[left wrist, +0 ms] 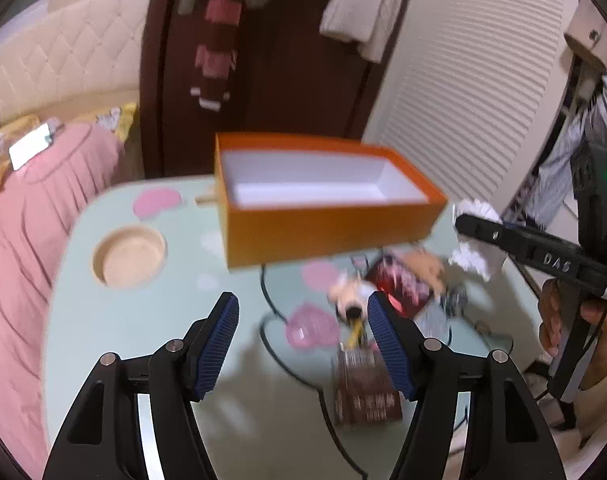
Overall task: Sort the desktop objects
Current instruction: 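Lower the tissue into the box and open the right gripper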
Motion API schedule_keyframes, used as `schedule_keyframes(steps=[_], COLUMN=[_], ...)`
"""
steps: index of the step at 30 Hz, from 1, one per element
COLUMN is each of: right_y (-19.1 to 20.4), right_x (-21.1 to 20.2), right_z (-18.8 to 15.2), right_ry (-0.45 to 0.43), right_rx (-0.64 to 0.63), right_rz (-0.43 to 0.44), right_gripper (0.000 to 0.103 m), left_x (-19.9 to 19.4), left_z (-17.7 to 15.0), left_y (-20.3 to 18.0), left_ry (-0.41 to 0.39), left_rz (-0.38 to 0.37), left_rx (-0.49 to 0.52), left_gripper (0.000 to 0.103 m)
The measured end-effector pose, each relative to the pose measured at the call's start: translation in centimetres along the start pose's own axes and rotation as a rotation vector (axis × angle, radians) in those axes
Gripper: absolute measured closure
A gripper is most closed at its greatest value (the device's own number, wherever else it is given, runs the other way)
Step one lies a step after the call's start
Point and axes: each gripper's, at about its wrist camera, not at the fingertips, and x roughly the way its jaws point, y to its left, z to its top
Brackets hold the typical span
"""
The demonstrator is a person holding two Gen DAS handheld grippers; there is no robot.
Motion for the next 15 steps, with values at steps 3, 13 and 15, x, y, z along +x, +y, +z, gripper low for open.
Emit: schedule_keyframes(steps=[3, 13, 15], right_y=[0.3, 1.4, 1.2], right_x=[-0.3, 4.3, 6.4], right_z=[-1.1, 5.3, 5.9], right_ry=[0.007, -0.061, -0.035], right_rx=[-0.002, -0.025, 0.005], right_rz=[0.010, -0.005, -0.042], right_gripper=[0.066, 0.016, 0.000], left_x=[0.2, -0.1, -0.2], left_z=[-0.6, -0.7, -0.7], left_y=[-0.6, -0.4, -0.1], left_ry=[0.017, 0.007, 0.006], left_rz=[-0.004, 0.006, 0.008], left_rx=[0.009, 0.011, 0.000], left_gripper=[0.037, 0.037, 0.037])
